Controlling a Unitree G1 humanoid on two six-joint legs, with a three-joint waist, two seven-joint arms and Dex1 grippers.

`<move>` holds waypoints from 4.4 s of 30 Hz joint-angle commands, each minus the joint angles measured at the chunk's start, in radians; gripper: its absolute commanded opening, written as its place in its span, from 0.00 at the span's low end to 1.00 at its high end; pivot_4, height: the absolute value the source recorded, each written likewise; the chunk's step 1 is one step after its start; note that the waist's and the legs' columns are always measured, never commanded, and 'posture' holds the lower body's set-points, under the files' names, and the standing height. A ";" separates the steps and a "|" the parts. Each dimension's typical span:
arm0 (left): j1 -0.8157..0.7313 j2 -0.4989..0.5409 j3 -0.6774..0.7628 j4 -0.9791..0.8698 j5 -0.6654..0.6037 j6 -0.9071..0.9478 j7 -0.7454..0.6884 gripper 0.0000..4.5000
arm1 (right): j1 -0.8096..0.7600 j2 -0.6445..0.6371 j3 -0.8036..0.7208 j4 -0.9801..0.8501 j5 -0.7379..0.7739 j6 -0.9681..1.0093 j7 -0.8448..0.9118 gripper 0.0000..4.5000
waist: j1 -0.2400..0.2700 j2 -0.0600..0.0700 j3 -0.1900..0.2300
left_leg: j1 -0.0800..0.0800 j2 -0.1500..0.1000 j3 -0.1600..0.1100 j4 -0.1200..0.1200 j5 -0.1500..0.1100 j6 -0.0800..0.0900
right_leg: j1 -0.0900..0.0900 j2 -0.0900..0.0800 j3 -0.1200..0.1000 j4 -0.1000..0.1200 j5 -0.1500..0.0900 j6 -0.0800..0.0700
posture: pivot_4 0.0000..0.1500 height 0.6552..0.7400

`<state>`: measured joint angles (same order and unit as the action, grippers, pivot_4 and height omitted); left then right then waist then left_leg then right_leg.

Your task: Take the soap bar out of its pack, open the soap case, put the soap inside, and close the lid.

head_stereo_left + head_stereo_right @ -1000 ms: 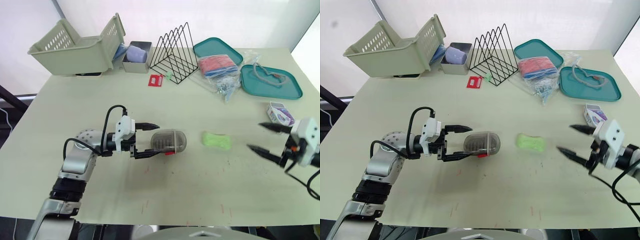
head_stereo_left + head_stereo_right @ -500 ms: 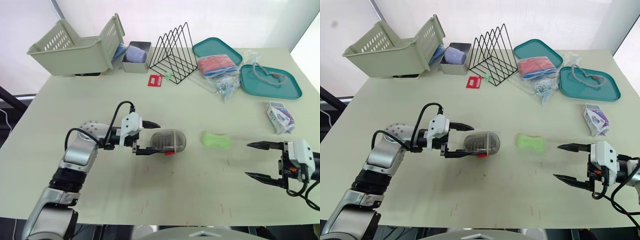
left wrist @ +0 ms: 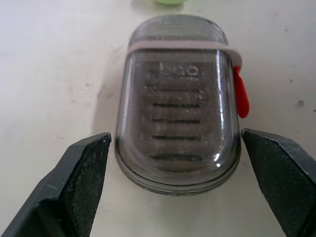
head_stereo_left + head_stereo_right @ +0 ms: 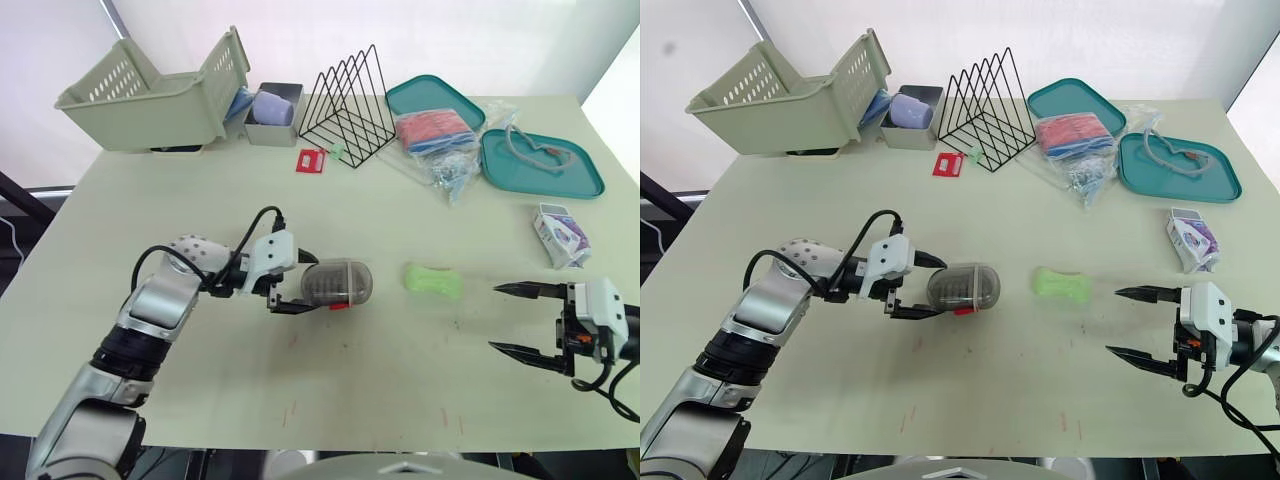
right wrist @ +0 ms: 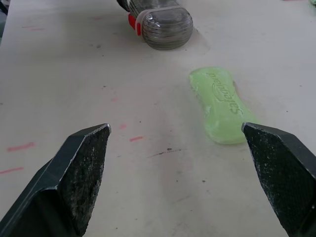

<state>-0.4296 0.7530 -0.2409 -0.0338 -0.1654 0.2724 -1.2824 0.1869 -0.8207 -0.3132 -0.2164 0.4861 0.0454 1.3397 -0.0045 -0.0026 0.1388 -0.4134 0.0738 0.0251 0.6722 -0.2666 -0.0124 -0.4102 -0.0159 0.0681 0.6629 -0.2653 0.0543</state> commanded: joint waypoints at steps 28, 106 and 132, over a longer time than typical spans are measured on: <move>-0.025 -0.078 -0.014 0.014 0.033 -0.103 0.011 1.00 | 0.013 0.001 0.024 0.012 -0.004 -0.049 -0.032 0.99 | 0.018 0.000 0.000 | 0.000 0.000 0.000 0.001 0.000 0.000 | 0.000 0.000 0.000 0.000 0.000 0.000 | 1.00 1.00; -0.023 -0.194 0.056 0.120 -0.030 -0.568 0.028 0.78 | -0.473 -0.122 0.095 -0.136 1.029 1.105 -0.837 1.00 | 0.016 -0.001 0.000 | -0.001 0.000 -0.001 0.003 0.000 0.000 | 0.000 0.000 0.000 0.001 0.000 0.000 | 1.00 1.00; -0.067 -0.251 0.031 0.069 -0.006 -0.629 0.090 0.78 | -0.639 -0.057 0.375 -0.054 1.480 1.073 -1.363 1.00 | 0.015 -0.001 0.000 | -0.002 0.000 -0.001 0.003 0.000 0.000 | 0.000 0.000 -0.001 0.001 0.000 0.000 | 1.00 1.00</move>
<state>-0.4687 0.5213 -0.2065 0.1080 -0.1403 -0.3508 -1.2153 -0.4497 -0.8878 0.0416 -0.2394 1.9300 1.1107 -0.0320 0.0103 -0.0034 0.1391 -0.4159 0.0743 0.0237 0.6749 -0.2668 -0.0120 -0.4105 -0.0161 0.0671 0.6636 -0.2651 0.0543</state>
